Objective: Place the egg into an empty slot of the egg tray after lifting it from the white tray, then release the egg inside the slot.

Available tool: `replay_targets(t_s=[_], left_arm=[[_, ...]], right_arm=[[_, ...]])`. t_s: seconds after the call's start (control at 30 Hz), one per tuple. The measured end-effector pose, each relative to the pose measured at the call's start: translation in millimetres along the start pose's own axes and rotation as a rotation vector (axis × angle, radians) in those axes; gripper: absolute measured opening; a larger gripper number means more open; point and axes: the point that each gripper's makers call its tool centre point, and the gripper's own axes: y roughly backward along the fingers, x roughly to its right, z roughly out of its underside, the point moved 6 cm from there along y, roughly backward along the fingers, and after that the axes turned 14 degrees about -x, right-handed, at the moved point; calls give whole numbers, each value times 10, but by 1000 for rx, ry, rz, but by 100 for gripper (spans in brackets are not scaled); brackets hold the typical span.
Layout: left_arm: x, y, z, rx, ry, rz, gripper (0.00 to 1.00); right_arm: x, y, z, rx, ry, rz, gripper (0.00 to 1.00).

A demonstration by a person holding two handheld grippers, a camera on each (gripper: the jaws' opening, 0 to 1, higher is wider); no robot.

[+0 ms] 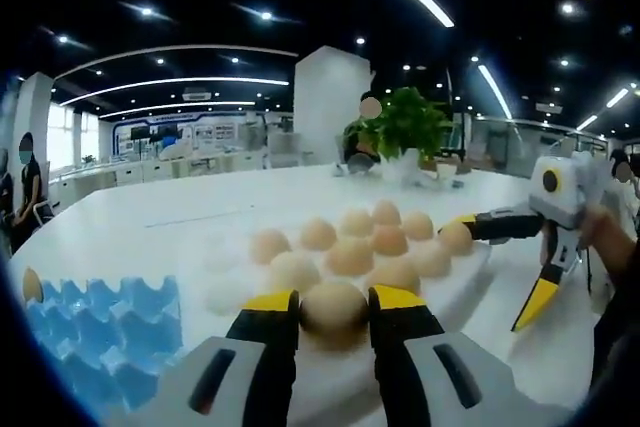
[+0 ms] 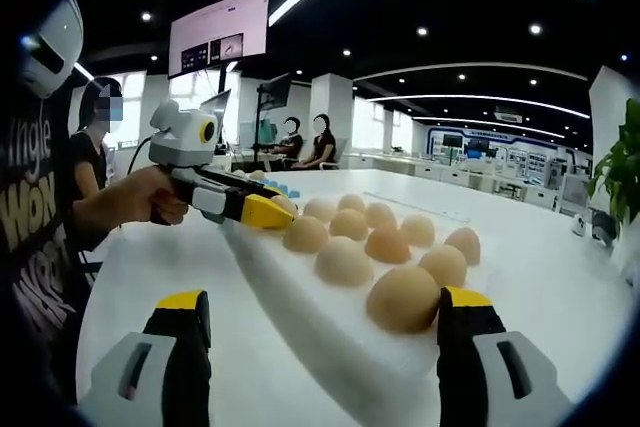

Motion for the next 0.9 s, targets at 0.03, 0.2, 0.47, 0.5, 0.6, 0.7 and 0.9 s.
replay_targets(t_s=[0.03,0.2,0.47,0.5,0.6,0.7,0.9], left_arm=[[-5,17,-13,6,8,3,28],[-26,78,-59,22,18,2,28],[-28,117,-119,38,29,-2,28],[-44,127,-130,42,31,-4,28],[-79,145,-152,49,33,-13,28],[-106,175,-161,54,39,-19,28],[-163,204,-165,58,46,-32,28]], right_arm=[[0,0,0,1,0,0,98],[2,1,-2,5,-2,-1,98],[6,2,-6,8,-3,0,98],[6,2,-6,8,-3,0,98],[8,2,-7,9,-4,-2,98],[10,1,-6,7,-1,-1,98],[14,-3,-4,7,0,0,98]])
